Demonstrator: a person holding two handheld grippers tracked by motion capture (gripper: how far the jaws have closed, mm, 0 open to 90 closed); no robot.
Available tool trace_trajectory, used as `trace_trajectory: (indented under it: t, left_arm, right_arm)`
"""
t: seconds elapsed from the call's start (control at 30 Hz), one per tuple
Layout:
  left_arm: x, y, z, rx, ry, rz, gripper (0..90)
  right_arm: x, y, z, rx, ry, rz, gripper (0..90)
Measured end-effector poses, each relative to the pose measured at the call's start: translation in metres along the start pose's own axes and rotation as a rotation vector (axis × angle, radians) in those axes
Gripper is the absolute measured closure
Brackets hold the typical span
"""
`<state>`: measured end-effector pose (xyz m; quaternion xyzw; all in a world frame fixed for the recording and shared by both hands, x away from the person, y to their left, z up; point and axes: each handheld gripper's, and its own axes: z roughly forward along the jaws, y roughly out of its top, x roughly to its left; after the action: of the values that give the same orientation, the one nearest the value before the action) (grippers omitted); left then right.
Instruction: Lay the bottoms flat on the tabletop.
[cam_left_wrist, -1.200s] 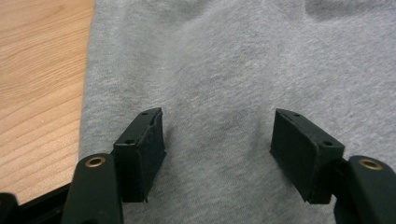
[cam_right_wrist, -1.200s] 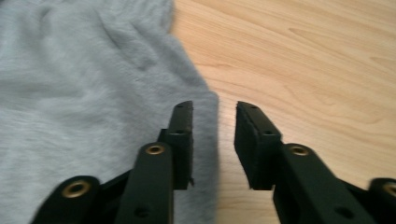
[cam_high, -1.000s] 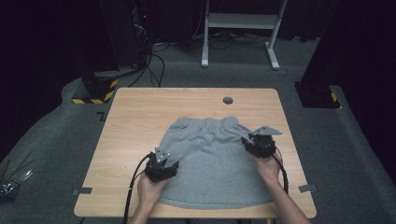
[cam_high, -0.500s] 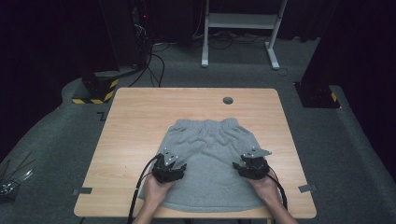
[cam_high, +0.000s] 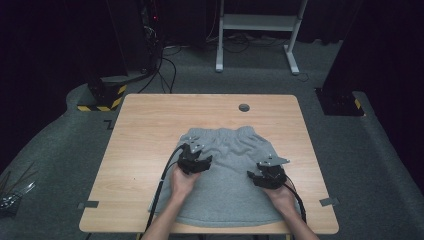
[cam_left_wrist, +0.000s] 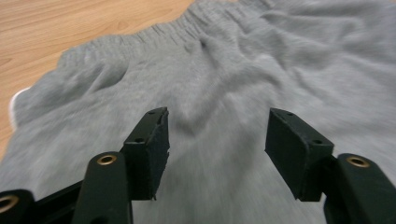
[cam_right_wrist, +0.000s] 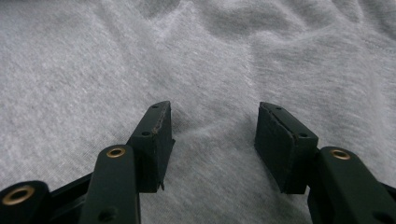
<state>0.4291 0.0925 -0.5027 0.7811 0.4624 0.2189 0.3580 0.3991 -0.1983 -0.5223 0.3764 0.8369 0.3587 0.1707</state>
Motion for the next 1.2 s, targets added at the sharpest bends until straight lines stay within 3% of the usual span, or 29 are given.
trace_trajectory:
  t: [0.03,0.07,0.17,0.23,0.27,0.37,0.43,0.47,0.5,0.57,0.6,0.7,0.73,0.8,0.9,1.0,1.07,1.2]
  left_arm:
    - [0.001,0.0,0.006,0.011,0.02,-0.003,41.2]
    - [0.003,-0.005,0.02,0.056,0.07,0.019,41.5]
    - [0.008,-0.007,0.023,0.026,0.065,0.027,36.8]
    - [0.014,-0.004,0.026,0.032,0.067,0.017,35.2]
    - [0.021,0.001,0.031,0.052,0.058,-0.025,33.8]
    - [0.024,0.005,0.033,0.071,0.058,-0.029,32.8]
    - [0.022,0.007,0.031,0.087,0.055,-0.022,33.8]
    - [0.014,0.011,0.023,0.052,0.047,0.011,34.8]
    - [0.014,0.011,0.023,0.052,0.047,0.011,36.5]
    - [0.006,0.018,0.016,-0.023,0.019,0.018,37.7]
    - [-0.001,0.025,0.018,-0.053,-0.004,0.002,37.7]
    - [-0.004,0.026,0.029,-0.021,0.008,0.003,37.7]
    - [-0.004,0.019,0.043,0.053,0.013,-0.004,37.6]
    - [-0.004,0.015,0.046,0.042,0.013,0.003,37.3]
    - [-0.003,0.016,0.044,0.063,0.015,0.016,36.2]
    - [-0.004,0.016,0.032,0.066,0.017,0.023,35.3]
    - [-0.005,0.009,0.014,0.035,0.018,0.046,34.9]
    - [-0.002,-0.015,-0.013,0.048,0.031,0.074,34.8]
  right_arm:
    - [0.0,-0.001,-0.001,-0.001,0.001,-0.003,46.4]
    - [0.0,-0.003,-0.003,-0.003,0.003,-0.005,46.3]
    - [-0.001,-0.003,-0.003,-0.004,0.011,-0.011,46.3]
    - [-0.004,-0.002,-0.001,-0.005,0.019,-0.022,46.2]
    - [-0.01,0.002,0.003,-0.004,0.016,-0.018,46.2]
    - [-0.019,0.009,0.01,-0.003,0.008,-0.005,46.2]
    - [-0.02,0.012,0.012,0.003,0.002,-0.001,46.3]
    - [-0.019,0.012,0.012,0.0,-0.005,0.004,46.4]
    - [-0.019,0.012,0.012,0.0,-0.005,0.004,46.4]
    - [-0.016,0.01,0.011,-0.001,-0.006,0.0,47.0]
    - [-0.012,0.009,0.009,-0.001,0.002,-0.008,47.4]
    - [-0.009,0.006,0.007,-0.003,0.009,-0.016,48.5]
    - [-0.006,0.003,0.003,-0.005,0.019,-0.028,48.7]
    - [-0.005,0.001,0.001,-0.006,0.023,-0.03,48.7]
    - [-0.005,-0.002,-0.003,-0.006,0.032,-0.035,48.6]
    - [-0.005,-0.002,-0.003,-0.002,0.032,-0.029,47.8]
    - [-0.005,-0.003,-0.007,-0.002,0.016,-0.007,46.3]
    - [-0.006,-0.011,-0.023,-0.035,-0.02,0.027,46.2]
